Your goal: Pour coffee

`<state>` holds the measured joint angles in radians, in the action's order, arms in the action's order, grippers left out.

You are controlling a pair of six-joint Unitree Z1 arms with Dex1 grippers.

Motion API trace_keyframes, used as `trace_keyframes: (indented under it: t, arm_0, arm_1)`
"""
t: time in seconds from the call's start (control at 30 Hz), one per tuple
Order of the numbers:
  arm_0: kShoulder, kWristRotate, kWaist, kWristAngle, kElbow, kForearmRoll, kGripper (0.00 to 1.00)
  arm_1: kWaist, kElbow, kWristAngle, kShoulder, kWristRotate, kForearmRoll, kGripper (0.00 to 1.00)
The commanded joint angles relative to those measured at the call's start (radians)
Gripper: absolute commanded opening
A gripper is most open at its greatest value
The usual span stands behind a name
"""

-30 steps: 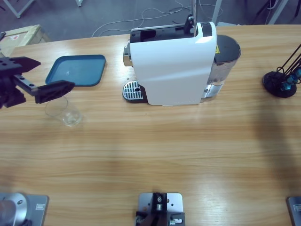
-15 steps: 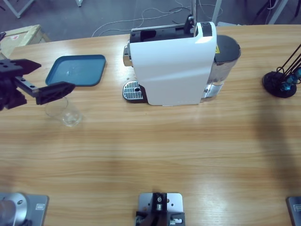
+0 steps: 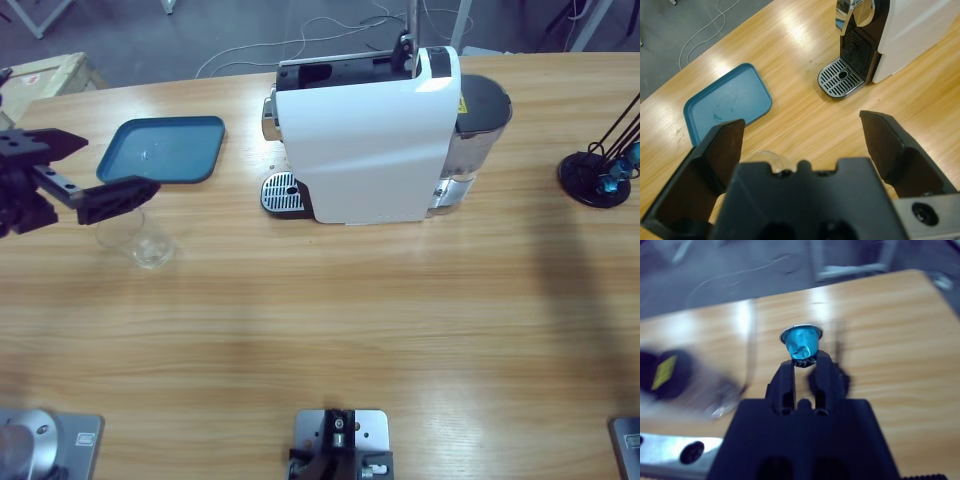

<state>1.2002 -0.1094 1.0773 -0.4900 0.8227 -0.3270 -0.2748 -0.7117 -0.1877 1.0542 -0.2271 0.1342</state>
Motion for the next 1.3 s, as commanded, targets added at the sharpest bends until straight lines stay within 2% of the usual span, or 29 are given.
trace_keyframes:
  t: [0.03,0.13,0.3,0.43,0.6,0.83,1.3]
  arm_0:
    - [-0.051,0.0,-0.014,0.025,-0.029,-0.017,0.996]
    - [-0.06,0.0,-0.016,0.034,-0.03,-0.017,0.996]
    - [-0.079,0.0,-0.016,0.034,-0.036,-0.018,0.996]
    - [-0.083,0.0,-0.016,0.034,-0.036,-0.022,0.996]
    - [-0.093,-0.006,-0.016,0.034,-0.042,-0.024,0.991]
    - [-0.09,-0.011,-0.018,0.034,-0.059,-0.023,0.991]
    - [-0.093,-0.03,-0.018,0.036,-0.064,-0.021,0.991]
  arm_1:
    - [-0.501,-0.075,0.166,0.008,0.312,0.11,0.0]
    - [-0.585,-0.176,0.246,0.14,0.372,0.116,0.0]
    - [-0.655,-0.381,0.296,0.366,0.434,0.167,0.0]
    - [-0.655,-0.507,0.286,0.531,0.493,0.196,0.0]
    - [-0.651,-0.663,0.232,0.661,0.56,0.194,0.0]
    - [-0.597,-0.799,0.16,0.759,0.642,0.236,0.0]
    - [-0.563,-0.802,0.103,0.826,0.661,0.248,0.0]
